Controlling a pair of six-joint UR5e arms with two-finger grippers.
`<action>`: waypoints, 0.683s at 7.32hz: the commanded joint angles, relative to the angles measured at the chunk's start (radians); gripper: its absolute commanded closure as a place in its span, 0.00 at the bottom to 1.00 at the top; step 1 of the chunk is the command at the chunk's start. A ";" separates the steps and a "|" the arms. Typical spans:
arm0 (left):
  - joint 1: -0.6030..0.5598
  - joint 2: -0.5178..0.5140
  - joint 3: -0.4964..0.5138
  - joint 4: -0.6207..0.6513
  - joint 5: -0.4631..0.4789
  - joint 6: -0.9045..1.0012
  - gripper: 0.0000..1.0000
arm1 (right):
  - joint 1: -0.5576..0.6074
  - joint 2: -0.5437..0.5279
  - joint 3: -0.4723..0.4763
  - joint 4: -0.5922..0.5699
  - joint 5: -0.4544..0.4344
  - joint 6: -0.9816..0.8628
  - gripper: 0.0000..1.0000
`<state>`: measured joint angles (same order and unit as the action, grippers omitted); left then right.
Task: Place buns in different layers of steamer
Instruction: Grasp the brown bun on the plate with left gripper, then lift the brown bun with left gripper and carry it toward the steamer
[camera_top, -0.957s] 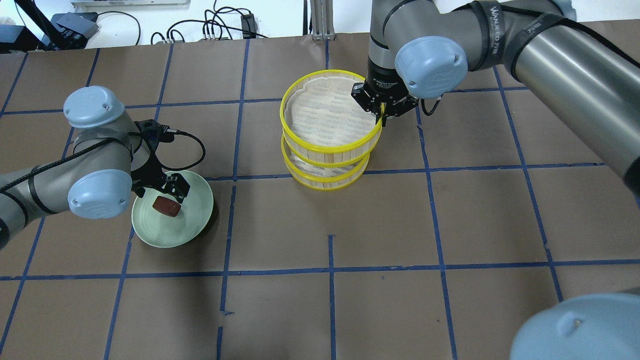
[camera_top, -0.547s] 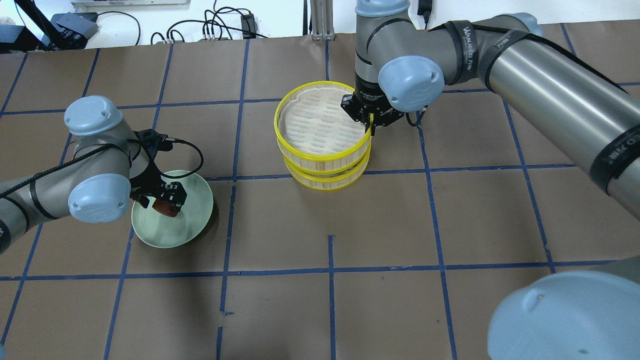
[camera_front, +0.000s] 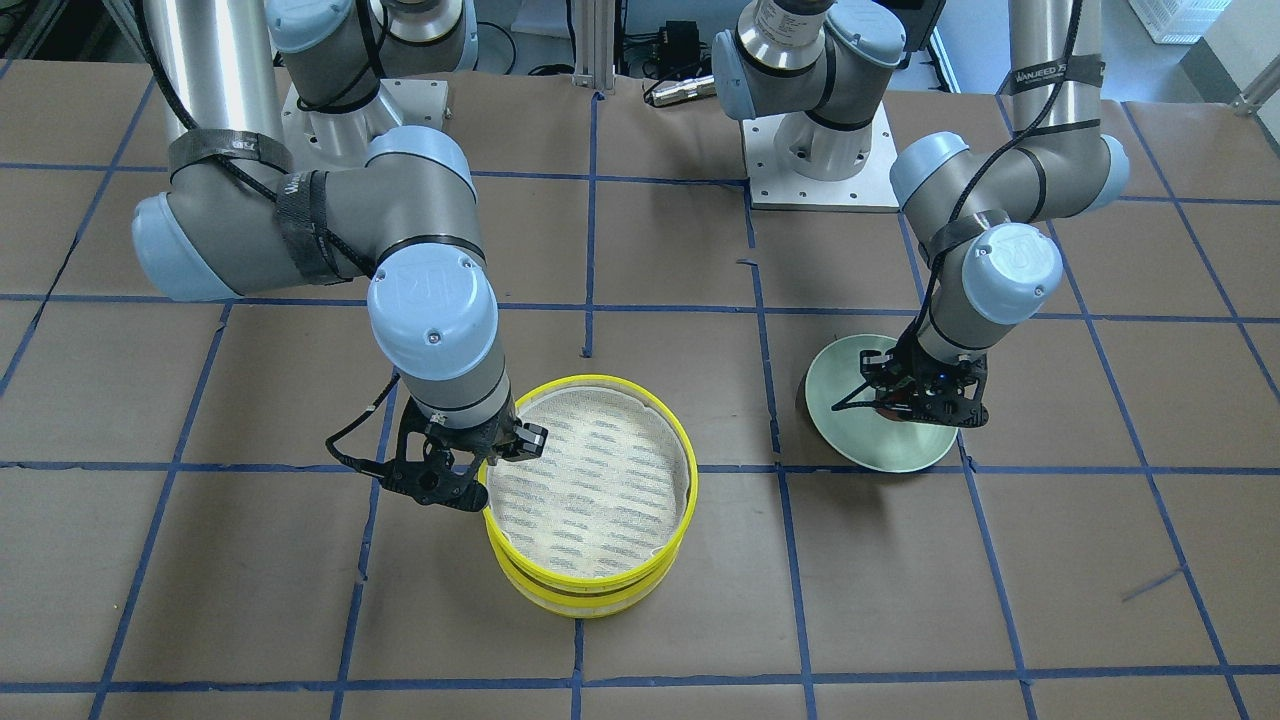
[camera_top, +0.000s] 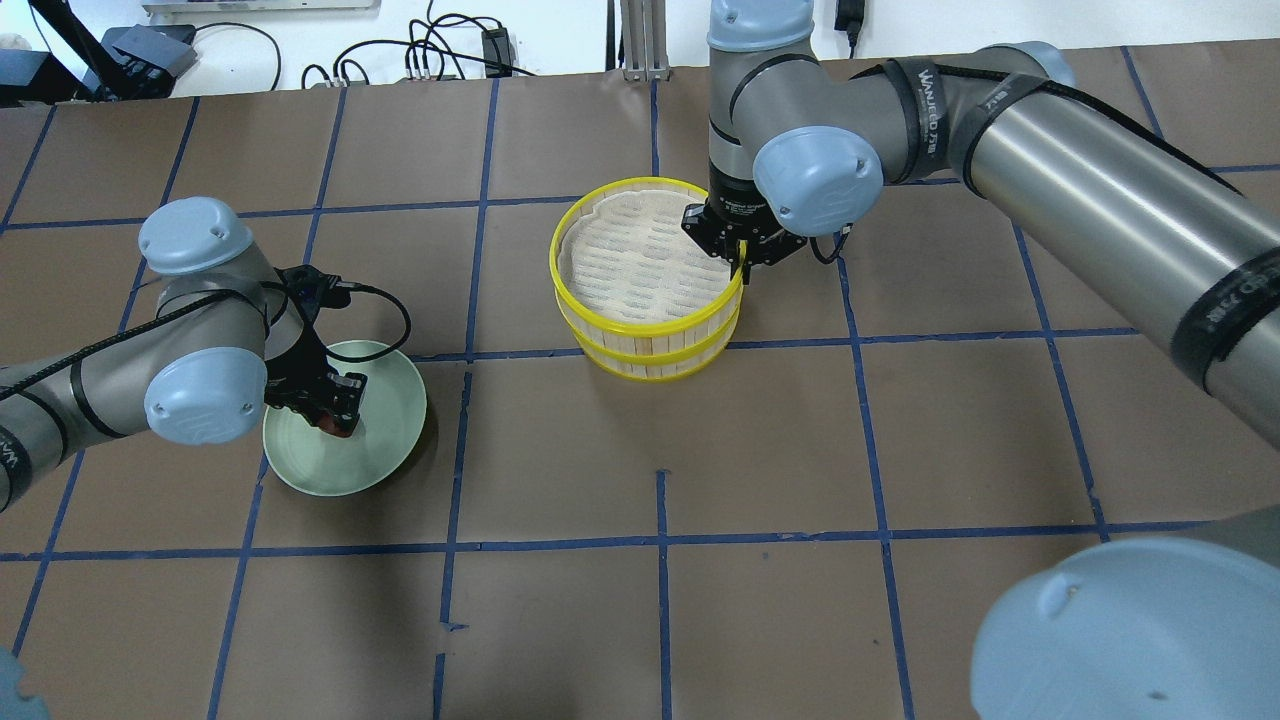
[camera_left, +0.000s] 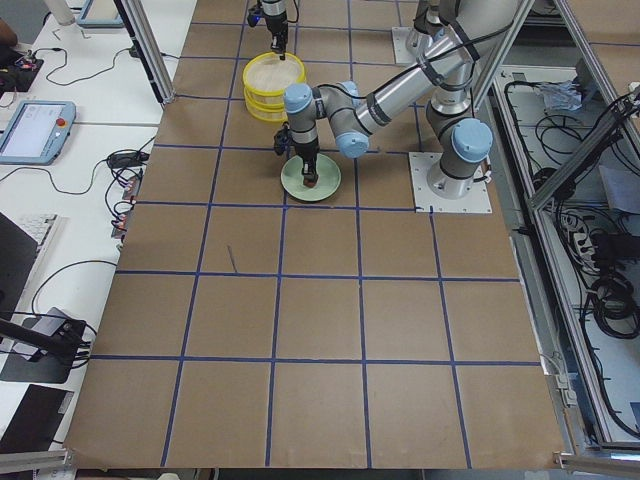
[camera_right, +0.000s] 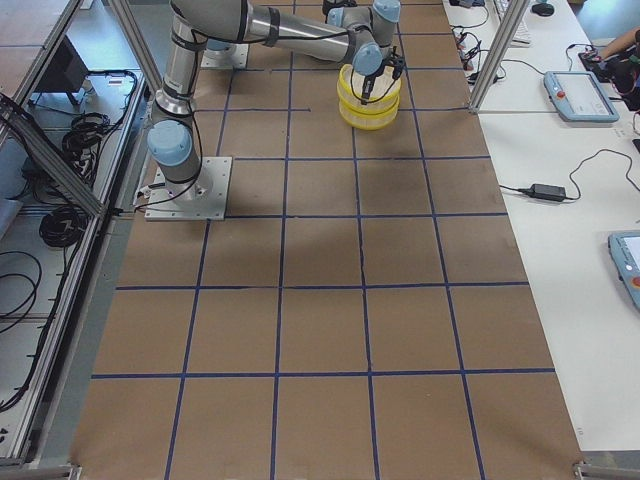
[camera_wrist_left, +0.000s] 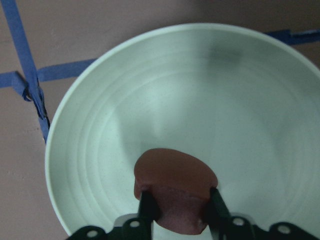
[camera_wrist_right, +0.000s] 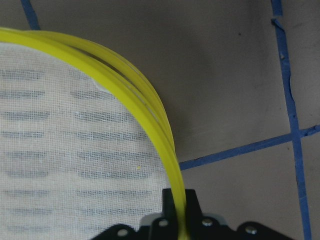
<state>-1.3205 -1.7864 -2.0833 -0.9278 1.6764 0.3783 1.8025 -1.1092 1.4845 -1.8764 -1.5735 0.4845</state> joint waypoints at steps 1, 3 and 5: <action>-0.023 0.079 0.070 -0.041 -0.001 -0.013 1.00 | 0.000 0.000 -0.009 -0.042 0.001 0.000 0.96; -0.080 0.120 0.217 -0.208 -0.079 -0.048 0.98 | 0.000 0.000 0.003 -0.044 0.001 -0.001 0.96; -0.251 0.095 0.404 -0.337 -0.129 -0.312 0.99 | 0.000 0.003 0.019 -0.044 0.004 0.000 0.95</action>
<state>-1.4604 -1.6803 -1.7960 -1.1846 1.5737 0.2195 1.8025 -1.1081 1.4933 -1.9193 -1.5710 0.4849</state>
